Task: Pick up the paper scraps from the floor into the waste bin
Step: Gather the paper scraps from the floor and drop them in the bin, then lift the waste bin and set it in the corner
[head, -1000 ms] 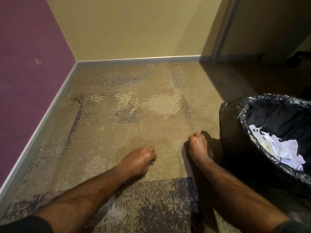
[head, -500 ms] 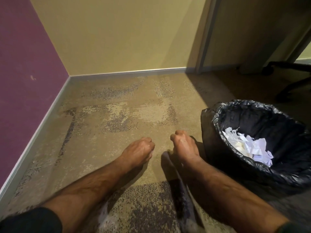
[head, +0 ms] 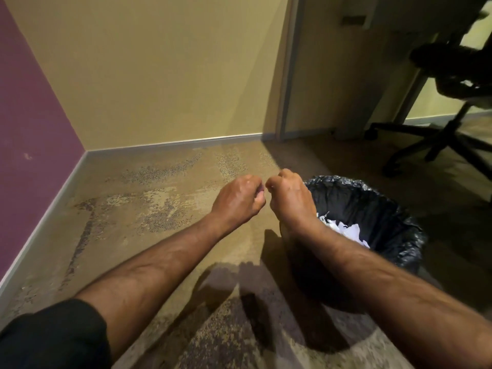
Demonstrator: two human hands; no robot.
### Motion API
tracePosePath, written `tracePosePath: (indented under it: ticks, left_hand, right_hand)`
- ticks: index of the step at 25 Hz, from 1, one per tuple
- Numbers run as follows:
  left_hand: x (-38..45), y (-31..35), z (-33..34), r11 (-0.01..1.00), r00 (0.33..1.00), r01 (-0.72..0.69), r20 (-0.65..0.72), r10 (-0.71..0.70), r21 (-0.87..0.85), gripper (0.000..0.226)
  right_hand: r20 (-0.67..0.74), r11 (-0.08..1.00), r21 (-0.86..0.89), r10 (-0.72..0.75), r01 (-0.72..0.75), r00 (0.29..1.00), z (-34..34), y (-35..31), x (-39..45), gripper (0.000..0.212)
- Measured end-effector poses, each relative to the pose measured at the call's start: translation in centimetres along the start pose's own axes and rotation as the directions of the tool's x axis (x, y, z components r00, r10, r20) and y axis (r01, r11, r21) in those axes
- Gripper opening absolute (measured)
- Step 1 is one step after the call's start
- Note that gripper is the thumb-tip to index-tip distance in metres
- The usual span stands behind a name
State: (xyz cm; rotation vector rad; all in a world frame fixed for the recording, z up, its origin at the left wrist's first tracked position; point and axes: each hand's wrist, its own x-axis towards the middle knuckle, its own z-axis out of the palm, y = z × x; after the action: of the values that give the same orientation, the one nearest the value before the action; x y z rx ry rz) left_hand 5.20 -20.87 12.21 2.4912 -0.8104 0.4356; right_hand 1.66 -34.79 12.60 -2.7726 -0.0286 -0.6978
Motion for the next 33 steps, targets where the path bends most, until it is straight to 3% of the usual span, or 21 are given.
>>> tracePosePath:
  ticks: [5, 9, 13, 15, 17, 24, 29, 33]
  left_hand:
    - [2.7, 6.9, 0.6, 0.989, 1.000, 0.004, -0.002, -0.004, -0.146, 0.004]
    - [3.2, 11.2, 2.7, 0.985, 0.992, 0.006, 0.128, 0.017, -0.173, 0.008]
    - [3.1, 11.7, 4.2, 0.995, 0.988, -0.035, 0.151, 0.020, 0.094, 0.022]
    - [3.2, 11.0, 4.4, 0.972, 0.993, 0.011, 0.115, -0.039, 0.234, 0.039]
    - [3.1, 10.1, 4.5, 0.963, 0.988, 0.068, 0.115, -0.101, 0.261, 0.045]
    - [3.2, 8.0, 5.2, 0.955, 0.933, 0.296, 0.207, -0.293, 0.018, 0.030]
    - [3.0, 8.5, 5.0, 0.897, 0.876, 0.429, 0.291, -0.385, -0.104, 0.031]
    - [2.3, 7.9, 2.6, 0.865, 0.848, 0.479, 0.331, -0.413, -0.147, 0.027]
  right_hand:
    - [-0.012, 0.983, -0.109, 0.149, -0.149, 0.989, -5.7, 5.4, -1.2, 0.014]
    - [0.005, 0.956, -0.206, 0.217, -0.211, 0.976, -8.1, 9.1, -3.9, 0.010]
    - [0.021, 0.934, -0.261, 0.256, -0.242, 0.966, -8.4, 11.4, -5.3, 0.021]
    - [0.033, 0.919, -0.309, 0.268, -0.246, 0.963, -8.3, 12.6, -5.6, 0.025]
    - [0.030, 0.896, -0.355, 0.295, -0.265, 0.955, -8.2, 13.8, -6.0, 0.027]
    - [-0.082, 0.774, -0.440, 0.471, -0.456, 0.878, -9.2, 16.5, -6.9, 0.037]
    - [0.082, 0.697, -0.269, 0.704, -0.665, 0.705, -10.6, 18.0, -7.1, 0.034]
    - [0.144, 0.706, -0.224, 0.706, -0.672, 0.694, -11.9, 16.0, -6.0, 0.022]
